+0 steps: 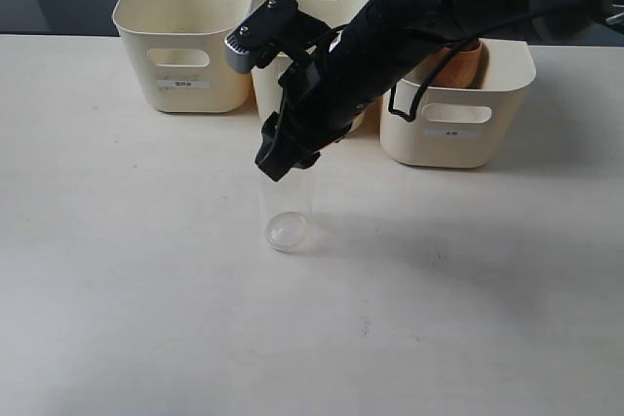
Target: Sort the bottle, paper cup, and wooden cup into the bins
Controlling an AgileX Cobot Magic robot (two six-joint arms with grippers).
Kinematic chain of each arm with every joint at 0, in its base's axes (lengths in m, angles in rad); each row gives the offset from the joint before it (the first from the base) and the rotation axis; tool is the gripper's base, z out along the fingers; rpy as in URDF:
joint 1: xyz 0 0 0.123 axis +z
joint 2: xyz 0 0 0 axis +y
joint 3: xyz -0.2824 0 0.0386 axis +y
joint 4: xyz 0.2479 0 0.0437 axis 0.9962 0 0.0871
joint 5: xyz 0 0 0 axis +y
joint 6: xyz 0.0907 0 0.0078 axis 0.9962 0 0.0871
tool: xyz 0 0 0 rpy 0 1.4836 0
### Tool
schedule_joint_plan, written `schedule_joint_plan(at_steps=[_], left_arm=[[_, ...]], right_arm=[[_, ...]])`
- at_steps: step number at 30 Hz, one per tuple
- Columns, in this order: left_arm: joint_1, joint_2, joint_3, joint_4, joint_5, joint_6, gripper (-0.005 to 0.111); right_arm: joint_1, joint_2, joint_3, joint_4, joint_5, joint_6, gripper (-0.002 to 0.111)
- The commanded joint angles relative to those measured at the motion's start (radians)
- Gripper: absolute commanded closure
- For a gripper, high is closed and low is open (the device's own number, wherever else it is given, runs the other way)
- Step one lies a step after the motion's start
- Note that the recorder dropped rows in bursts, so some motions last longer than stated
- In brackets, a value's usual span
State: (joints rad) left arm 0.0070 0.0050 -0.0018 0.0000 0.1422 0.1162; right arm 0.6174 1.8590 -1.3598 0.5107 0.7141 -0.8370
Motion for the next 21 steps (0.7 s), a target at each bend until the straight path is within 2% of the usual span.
schedule_joint_plan(at_steps=[1, 21], left_arm=[[0.000, -0.005, 0.002, 0.000, -0.007, -0.002, 0.107], [0.000, -0.005, 0.002, 0.000, -0.007, -0.002, 0.107]], right_arm=[[0.001, 0.001, -0.002, -0.036, 0.015, -0.017, 0.109], [0.001, -0.031, -0.002, -0.033, -0.034, -0.061, 0.109]])
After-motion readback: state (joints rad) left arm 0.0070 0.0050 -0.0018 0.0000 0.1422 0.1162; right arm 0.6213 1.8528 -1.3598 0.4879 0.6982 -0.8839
